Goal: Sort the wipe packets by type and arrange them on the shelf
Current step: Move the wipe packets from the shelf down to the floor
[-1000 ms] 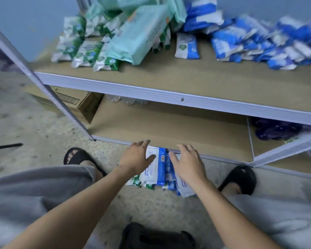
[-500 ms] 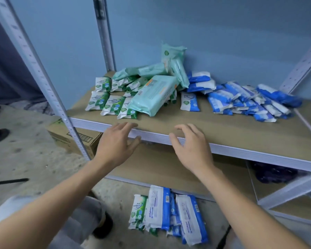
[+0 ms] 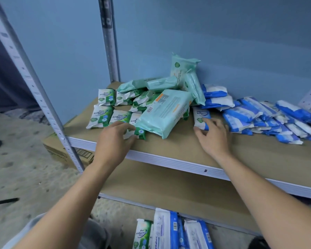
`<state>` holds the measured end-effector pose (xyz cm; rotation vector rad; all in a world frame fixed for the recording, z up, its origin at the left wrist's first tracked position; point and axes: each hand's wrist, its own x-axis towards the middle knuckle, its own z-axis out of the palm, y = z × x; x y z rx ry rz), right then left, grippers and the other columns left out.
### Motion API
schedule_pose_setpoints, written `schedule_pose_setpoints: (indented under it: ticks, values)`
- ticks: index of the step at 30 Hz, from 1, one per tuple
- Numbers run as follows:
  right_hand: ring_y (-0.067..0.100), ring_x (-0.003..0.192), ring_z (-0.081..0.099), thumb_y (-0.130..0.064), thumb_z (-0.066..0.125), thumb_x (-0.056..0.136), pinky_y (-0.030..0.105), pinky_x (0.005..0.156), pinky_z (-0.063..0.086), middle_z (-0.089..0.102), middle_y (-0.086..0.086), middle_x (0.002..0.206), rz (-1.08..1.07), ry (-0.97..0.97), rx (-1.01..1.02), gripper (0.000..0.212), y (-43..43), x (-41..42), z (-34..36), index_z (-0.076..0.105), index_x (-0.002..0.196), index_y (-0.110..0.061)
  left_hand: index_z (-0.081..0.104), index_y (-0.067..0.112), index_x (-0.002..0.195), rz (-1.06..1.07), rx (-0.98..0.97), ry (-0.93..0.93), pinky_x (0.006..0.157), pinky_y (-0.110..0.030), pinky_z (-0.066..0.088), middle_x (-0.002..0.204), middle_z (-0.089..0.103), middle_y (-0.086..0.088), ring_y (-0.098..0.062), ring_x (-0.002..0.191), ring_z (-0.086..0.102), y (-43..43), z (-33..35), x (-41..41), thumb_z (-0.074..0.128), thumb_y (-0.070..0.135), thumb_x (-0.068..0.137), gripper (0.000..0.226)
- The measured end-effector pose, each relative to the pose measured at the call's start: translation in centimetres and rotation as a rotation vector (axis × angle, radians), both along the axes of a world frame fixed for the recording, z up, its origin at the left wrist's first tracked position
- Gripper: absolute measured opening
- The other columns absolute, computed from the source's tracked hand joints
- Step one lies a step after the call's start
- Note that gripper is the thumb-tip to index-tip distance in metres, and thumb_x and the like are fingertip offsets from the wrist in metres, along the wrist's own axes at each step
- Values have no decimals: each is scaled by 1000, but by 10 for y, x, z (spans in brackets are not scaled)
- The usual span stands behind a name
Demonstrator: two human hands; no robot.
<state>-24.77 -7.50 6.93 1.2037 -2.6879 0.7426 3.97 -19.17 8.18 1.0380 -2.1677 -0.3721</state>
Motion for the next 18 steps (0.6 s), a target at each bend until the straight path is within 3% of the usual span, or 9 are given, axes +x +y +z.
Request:
schedule_pose_setpoints:
  ticks: [4, 7, 9, 12, 15, 18]
  values:
    - [32, 129, 42, -62, 52, 92, 46, 106, 33, 45, 2, 149, 17, 49, 67, 52, -4, -4, -5, 55, 138, -39, 78, 18, 96, 6, 42, -16, 67, -29, 48, 82, 67, 0, -17, 73, 60, -11, 5, -4, 85, 22, 78, 20]
    - [31, 124, 44, -67, 53, 88, 47, 102, 33, 50, 1, 139, 3, 73, 58, 48, -9, -8, -4, 60, 126, -38, 78, 20, 92, 24, 110, -6, 63, -17, 42, 78, 67, 2, -13, 73, 61, -13, 9, -4, 88, 24, 74, 21]
    - [32, 119, 47, -64, 56, 88, 47, 97, 36, 53, 3, 128, 10, 90, 12, 43, -13, -11, -4, 63, 116, -33, 77, 20, 93, 15, 152, -5, 65, -14, 44, 78, 67, 3, -12, 74, 62, -13, 11, -2, 89, 22, 74, 23]
    - [32, 115, 50, -57, 61, 88, 46, 92, 40, 54, 3, 122, 32, 109, -35, 36, -16, -15, -6, 64, 110, -28, 78, 20, 96, -20, 214, -8, 73, -24, 52, 80, 68, 3, -12, 76, 64, -15, 13, 2, 85, 11, 75, 23]
    - [34, 114, 50, -46, 63, 87, 45, 92, 39, 55, 5, 124, 34, 118, -35, 31, -16, -15, -8, 64, 111, -25, 78, 20, 96, -15, 269, 28, 65, -7, 44, 75, 68, 11, -3, 73, 65, -15, 14, 6, 80, 5, 78, 23]
    - [36, 114, 49, -40, 63, 87, 44, 93, 39, 55, 6, 126, 33, 123, -34, 31, -16, -13, -7, 63, 113, -23, 78, 18, 95, 0, 300, 68, 57, -5, 39, 70, 64, 18, 8, 62, 60, -11, 15, 8, 75, 1, 79, 23]
